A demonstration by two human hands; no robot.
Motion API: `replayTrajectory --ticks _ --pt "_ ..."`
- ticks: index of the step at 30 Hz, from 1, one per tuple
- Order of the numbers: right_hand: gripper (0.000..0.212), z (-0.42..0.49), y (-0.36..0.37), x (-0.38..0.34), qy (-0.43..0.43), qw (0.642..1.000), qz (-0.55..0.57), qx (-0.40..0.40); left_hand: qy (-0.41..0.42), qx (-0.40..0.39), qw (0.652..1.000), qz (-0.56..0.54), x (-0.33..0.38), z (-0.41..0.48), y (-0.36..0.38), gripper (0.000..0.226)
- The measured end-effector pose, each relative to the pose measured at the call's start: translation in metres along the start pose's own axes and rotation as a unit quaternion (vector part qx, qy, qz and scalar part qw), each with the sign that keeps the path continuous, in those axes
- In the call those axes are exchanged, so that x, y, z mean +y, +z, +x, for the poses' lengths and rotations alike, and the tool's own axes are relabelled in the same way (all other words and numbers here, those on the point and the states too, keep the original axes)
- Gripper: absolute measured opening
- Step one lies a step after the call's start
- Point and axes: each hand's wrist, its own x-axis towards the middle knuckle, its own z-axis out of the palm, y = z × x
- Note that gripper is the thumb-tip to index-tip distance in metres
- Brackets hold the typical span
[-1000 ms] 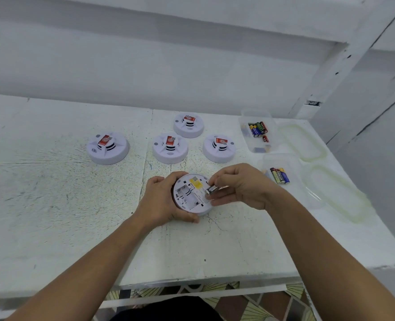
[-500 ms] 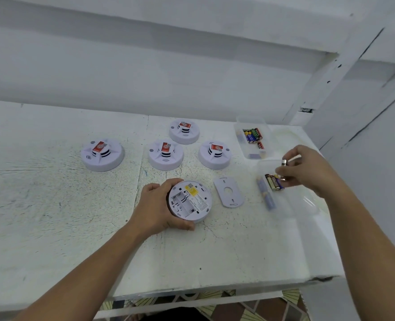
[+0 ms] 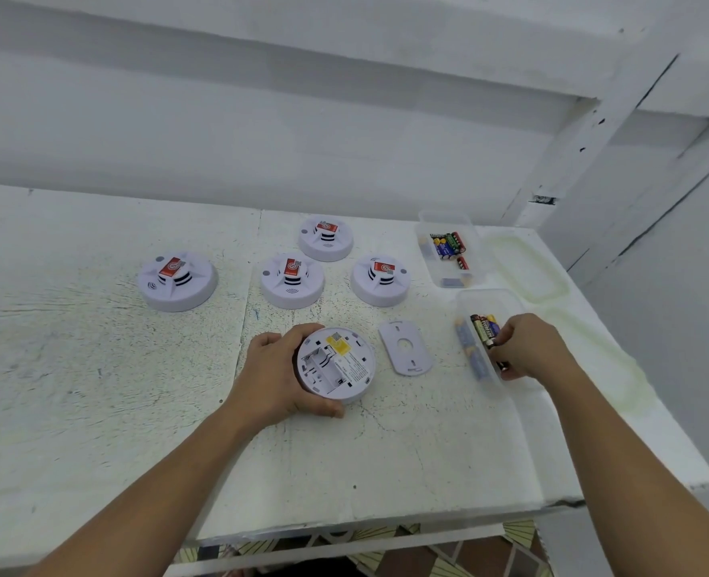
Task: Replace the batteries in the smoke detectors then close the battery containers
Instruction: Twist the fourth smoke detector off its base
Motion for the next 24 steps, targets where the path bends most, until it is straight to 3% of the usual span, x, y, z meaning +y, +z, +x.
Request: replayTrajectory --ticks 6,19,24 --pt "0.025 0.004 0.005 0.0 0.003 1.0 -0.009 -0.005 0.003 0.002 1.0 -0.001 -0.002 0.001 0.001 0.105" --pt "0.009 0.004 -0.007 -0.007 0.013 0.997 0.076 0.005 -0.001 0.009 1.0 0.009 0.0 0.0 0.002 0.105" --pt "0.006 0.01 -0.03 -0.019 -0.014 0.992 0.117 0.054 0.007 0.025 1.0 0.011 0.005 0.0 0.003 0.102"
